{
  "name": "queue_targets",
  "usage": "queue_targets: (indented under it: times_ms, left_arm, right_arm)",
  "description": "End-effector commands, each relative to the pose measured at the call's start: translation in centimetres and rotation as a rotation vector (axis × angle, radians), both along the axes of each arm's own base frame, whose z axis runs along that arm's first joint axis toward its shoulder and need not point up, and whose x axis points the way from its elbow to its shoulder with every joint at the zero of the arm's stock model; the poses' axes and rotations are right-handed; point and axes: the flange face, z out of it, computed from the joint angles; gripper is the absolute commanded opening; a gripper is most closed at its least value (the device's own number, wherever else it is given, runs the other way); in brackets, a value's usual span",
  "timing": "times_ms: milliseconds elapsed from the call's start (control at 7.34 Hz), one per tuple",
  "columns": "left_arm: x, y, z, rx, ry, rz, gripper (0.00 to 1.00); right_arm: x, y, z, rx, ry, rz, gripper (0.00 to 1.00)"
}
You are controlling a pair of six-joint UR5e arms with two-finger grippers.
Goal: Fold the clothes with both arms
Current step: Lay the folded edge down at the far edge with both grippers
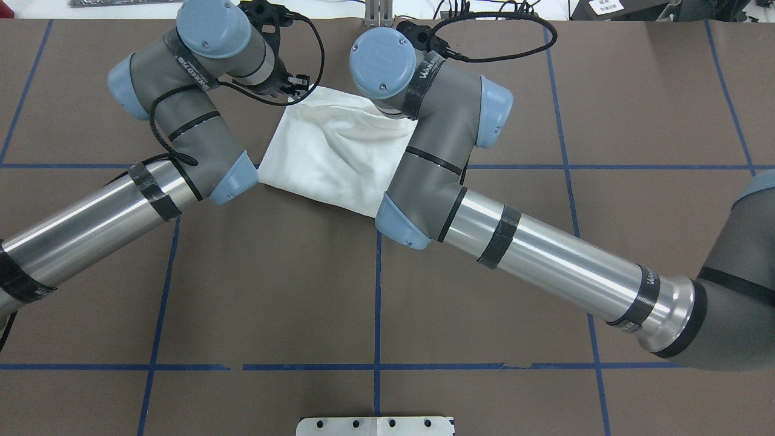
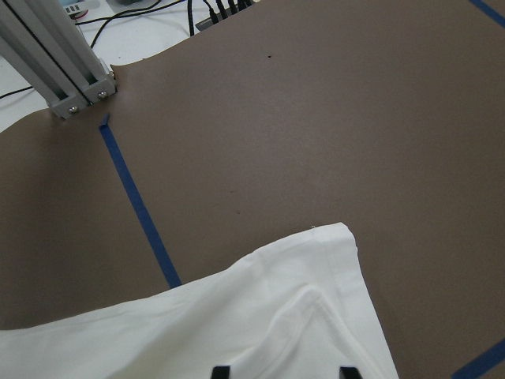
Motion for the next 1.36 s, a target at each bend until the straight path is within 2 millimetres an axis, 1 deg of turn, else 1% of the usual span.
queue_targets:
  times_ms: [0, 136, 272, 409, 545, 681, 817, 953, 1089, 1226]
  left_arm:
    - [-1.8, 2.4, 3.1, -0.004, -0.002, 0.028, 1.00]
    - [2.5, 5.3, 3.0, -0.037, 0.002, 0.027, 1.00]
    - [5.4, 6.8, 2.7, -0.053, 0.007, 0.014, 1.00]
    - [6.7, 5.7, 2.6, -0.068, -0.009, 0.011, 1.00]
    - [8.5, 4.0, 2.0, -0.079, -0.033, 0.001, 1.00]
    - [8.8, 2.8, 2.2, -0.059, -0.063, -0.041, 1.00]
    - [7.9, 0.8, 2.3, -0.057, -0.065, -0.071, 1.00]
    - [7.3, -2.7, 1.8, -0.069, -0.078, -0.107, 1.00]
    - [6.6, -5.1, 2.9, -0.059, -0.074, -0.142, 1.00]
    - [4.5, -8.3, 2.7, -0.025, -0.078, -0.218, 1.00]
  right_arm:
    - [1.0, -0.2, -0.2, 0.005, -0.012, -0.034, 1.00]
    - [1.4, 0.2, 0.4, 0.008, -0.013, -0.036, 1.00]
    - [1.8, 0.5, 0.5, 0.023, -0.009, -0.050, 1.00]
    - [1.9, 0.4, 0.7, 0.025, -0.006, -0.052, 1.00]
    - [1.9, 0.4, 0.6, 0.026, -0.007, -0.052, 1.00]
    - [1.8, 0.5, 0.5, 0.027, -0.009, -0.054, 1.00]
    - [1.8, 0.5, 0.5, 0.027, -0.009, -0.054, 1.00]
    - [1.8, 0.5, 0.7, 0.026, -0.007, -0.054, 1.00]
    - [1.7, 0.6, 1.3, 0.024, -0.001, -0.053, 1.00]
    - [1.7, 0.5, 1.8, 0.021, 0.003, -0.050, 1.00]
